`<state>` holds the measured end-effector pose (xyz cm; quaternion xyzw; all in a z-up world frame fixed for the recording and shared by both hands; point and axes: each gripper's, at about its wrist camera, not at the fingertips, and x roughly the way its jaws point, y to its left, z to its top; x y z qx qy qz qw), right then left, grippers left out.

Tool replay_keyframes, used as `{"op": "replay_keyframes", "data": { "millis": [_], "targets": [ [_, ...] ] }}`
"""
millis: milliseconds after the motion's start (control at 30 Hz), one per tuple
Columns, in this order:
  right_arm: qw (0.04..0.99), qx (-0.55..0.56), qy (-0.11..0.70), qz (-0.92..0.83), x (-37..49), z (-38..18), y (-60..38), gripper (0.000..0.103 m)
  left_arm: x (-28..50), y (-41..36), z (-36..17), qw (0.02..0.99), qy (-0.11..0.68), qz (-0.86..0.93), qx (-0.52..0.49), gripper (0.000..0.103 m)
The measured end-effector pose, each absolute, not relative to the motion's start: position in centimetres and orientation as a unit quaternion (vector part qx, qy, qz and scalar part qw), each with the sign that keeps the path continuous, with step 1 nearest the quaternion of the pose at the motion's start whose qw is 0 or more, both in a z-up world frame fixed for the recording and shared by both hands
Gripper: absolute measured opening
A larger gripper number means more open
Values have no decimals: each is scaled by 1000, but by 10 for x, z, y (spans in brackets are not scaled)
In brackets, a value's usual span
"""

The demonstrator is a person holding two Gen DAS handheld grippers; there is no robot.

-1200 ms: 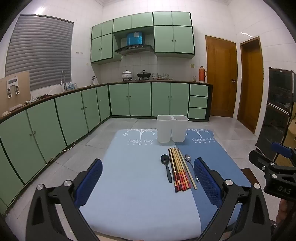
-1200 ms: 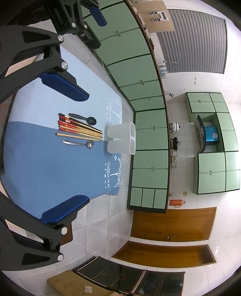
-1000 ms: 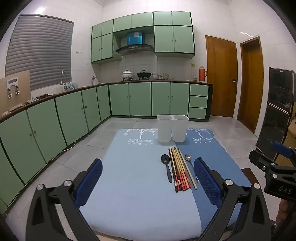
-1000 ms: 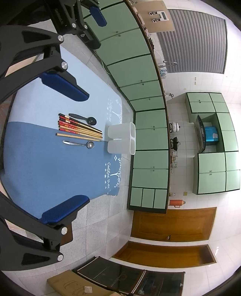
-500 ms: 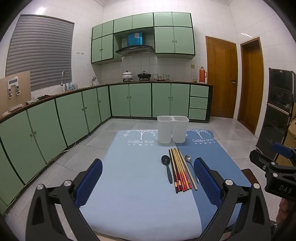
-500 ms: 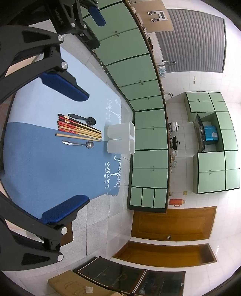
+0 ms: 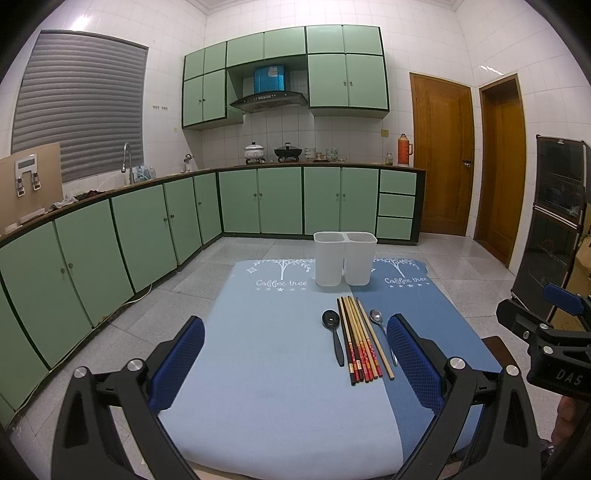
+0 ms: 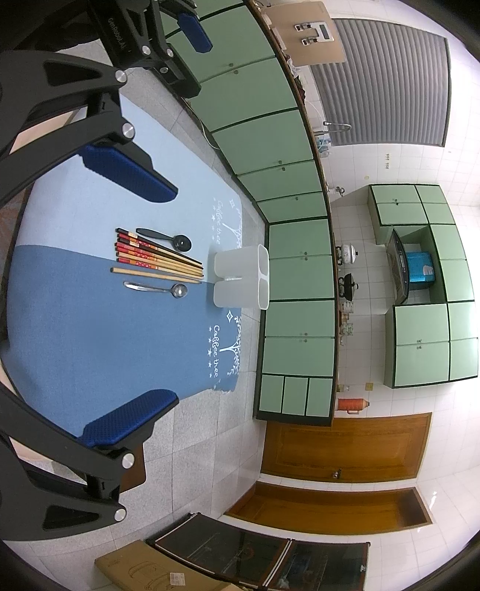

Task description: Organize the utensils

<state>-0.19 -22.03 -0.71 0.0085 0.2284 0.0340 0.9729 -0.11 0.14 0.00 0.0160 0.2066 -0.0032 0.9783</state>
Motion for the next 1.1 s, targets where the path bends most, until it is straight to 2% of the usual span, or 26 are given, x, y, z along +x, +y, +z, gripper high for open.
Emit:
{"op": "replay_keyframes", "data": {
  "millis": [1100],
  "targets": [
    [973, 9, 229, 34, -1, -7, -220, 98, -2, 2, 0, 979, 205, -2, 17, 97]
  ]
}}
